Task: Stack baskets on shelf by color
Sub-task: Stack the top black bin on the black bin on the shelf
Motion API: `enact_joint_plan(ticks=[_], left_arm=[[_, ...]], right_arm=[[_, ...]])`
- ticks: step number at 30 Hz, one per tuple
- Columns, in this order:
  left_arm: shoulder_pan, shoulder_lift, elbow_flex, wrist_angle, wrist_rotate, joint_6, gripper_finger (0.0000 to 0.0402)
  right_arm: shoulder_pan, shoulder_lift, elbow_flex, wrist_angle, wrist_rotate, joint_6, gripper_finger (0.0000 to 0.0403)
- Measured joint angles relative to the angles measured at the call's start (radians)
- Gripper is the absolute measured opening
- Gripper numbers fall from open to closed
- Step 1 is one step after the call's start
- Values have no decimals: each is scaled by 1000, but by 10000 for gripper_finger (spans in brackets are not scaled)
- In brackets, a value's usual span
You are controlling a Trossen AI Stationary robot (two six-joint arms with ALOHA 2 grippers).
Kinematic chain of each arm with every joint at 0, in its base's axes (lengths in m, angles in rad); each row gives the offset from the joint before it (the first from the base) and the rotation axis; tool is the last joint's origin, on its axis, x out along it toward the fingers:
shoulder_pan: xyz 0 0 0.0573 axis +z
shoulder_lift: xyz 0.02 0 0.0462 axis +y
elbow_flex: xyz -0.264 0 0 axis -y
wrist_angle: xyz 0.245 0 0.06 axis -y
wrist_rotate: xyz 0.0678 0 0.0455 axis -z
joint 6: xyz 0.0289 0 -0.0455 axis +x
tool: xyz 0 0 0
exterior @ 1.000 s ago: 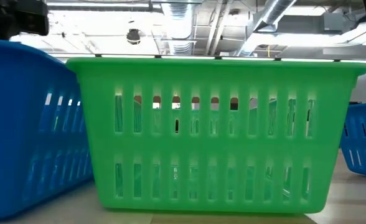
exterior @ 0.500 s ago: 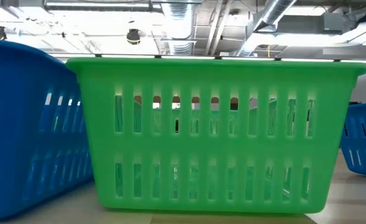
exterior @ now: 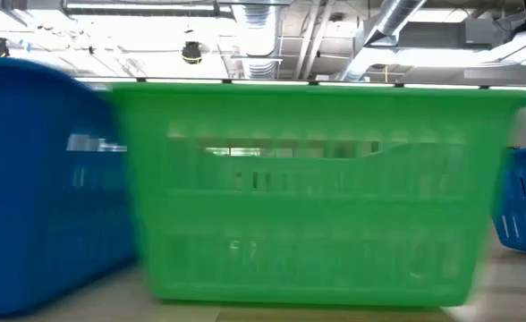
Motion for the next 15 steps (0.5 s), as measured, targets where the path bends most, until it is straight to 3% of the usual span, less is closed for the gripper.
enact_joint_plan(ticks=[9,15], left_arm=[[74,48,42,164,-97,152,0],[124,48,42,174,-110,234,0]], right_arm=[[2,18,0,-7,-19,18,152],[11,40,-2,-7,-85,-5,189]])
